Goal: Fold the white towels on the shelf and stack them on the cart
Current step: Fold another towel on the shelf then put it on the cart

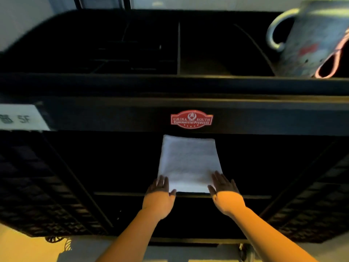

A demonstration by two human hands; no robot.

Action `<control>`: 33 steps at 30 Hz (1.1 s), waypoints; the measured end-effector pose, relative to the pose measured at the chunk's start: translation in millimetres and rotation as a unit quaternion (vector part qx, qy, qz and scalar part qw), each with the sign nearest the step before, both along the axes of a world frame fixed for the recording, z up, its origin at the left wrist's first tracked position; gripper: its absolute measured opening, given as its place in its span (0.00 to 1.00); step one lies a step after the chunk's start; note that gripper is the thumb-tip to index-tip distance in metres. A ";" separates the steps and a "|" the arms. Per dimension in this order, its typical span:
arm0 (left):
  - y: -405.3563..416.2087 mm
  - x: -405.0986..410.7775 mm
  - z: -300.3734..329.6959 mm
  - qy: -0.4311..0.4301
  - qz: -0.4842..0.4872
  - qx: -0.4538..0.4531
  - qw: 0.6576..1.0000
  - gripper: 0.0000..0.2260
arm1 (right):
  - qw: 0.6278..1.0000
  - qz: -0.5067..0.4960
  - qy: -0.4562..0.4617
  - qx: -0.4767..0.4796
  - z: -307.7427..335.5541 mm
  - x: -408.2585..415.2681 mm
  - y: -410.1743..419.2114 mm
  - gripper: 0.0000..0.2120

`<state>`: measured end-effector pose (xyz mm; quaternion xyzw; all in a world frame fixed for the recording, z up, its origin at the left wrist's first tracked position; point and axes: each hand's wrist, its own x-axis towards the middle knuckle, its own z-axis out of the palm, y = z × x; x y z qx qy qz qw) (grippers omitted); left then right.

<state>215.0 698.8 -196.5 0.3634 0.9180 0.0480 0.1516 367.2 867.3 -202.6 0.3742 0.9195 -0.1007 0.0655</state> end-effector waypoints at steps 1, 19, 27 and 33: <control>-7.3 9.7 12.6 0.004 -0.004 0.016 1.000 0.27 | 1.000 0.013 0.008 -0.003 11.5 7.8 -10.4 0.27; -160.3 104.4 156.2 0.130 0.052 0.187 0.972 0.23 | 0.969 0.051 0.239 -0.026 161.9 72.4 -175.8 0.18; -237.4 150.0 139.7 0.115 0.205 0.161 0.959 0.22 | 0.960 0.170 0.208 -0.080 162.1 63.3 -223.7 0.20; -288.0 209.8 129.3 0.102 0.335 0.114 0.930 0.22 | 0.937 0.270 0.206 -0.081 147.6 82.6 -267.3 0.19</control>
